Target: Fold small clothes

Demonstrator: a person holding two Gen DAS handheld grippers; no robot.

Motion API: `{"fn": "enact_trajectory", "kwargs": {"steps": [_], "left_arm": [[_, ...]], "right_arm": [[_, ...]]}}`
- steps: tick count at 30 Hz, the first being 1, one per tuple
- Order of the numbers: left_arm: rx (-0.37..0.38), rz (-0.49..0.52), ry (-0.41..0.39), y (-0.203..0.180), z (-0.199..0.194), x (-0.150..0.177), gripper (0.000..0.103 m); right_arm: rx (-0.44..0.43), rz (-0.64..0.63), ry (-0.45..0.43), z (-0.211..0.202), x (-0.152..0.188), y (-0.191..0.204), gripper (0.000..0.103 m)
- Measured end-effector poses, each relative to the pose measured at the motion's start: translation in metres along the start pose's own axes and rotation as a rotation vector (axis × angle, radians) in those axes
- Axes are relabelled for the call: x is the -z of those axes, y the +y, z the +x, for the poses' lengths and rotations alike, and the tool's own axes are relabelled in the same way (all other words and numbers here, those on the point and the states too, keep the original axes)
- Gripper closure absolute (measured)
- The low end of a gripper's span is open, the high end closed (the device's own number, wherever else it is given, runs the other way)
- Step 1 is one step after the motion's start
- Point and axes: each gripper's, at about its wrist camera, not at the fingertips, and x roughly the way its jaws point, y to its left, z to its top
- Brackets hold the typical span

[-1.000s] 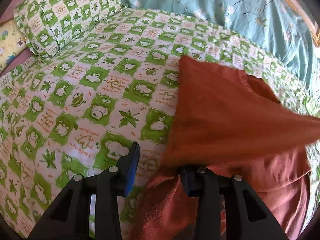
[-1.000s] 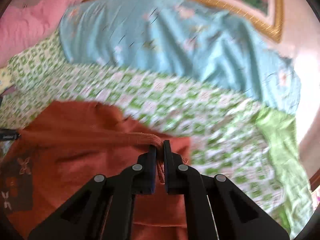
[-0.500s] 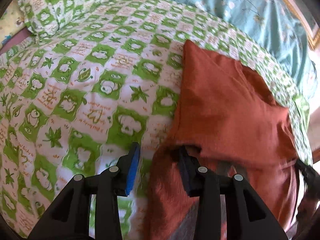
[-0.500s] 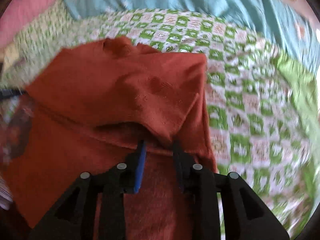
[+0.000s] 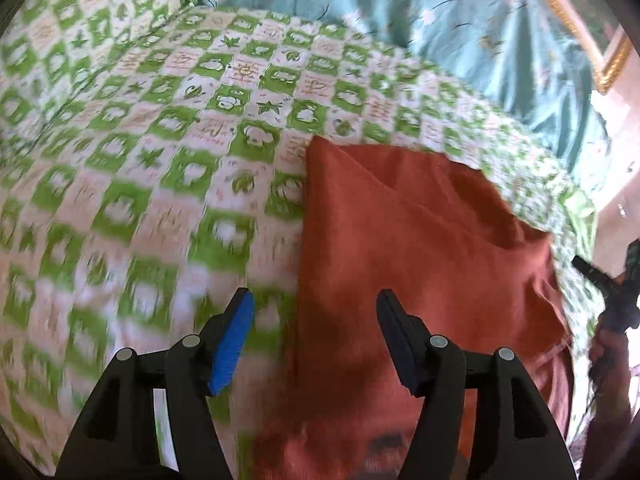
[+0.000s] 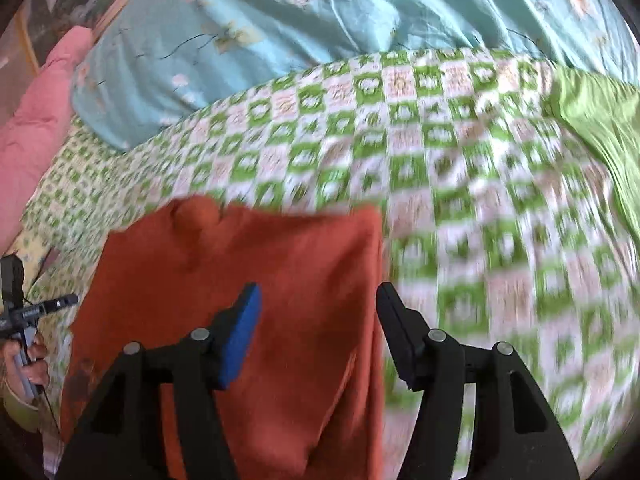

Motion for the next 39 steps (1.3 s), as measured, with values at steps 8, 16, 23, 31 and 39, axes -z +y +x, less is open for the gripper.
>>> {"fn": "enact_trajectory", "kwargs": {"steps": [8,16,23,31,39], "left_arm": [[-0.024,0.009,0.069,-0.005,0.059,-0.064,0.031],[-0.049,0.216,0.083,-0.042,0.082,-0.069,0.085],[-0.205,0.23,-0.01,-0.058,0.078,-0.066,0.092],[-0.125,0.116,-0.041,-0.038,0.014,-0.053,0.056],[-0.05,0.059,-0.029,-0.028,-0.06,0.047,0.055]], "right_arm": [[-0.031,-0.393,0.227,0.104,-0.064,0.062,0.042],[-0.102,-0.409,0.386,0.155,-0.052,0.065,0.095],[0.031,-0.245,0.167,0.122,-0.063,0.041,0.096],[-0.003,-0.131,0.107,0.081,-0.047,0.042,0.074],[-0.116,-0.1,0.052,-0.03,0.035,0.047,0.059]]}}
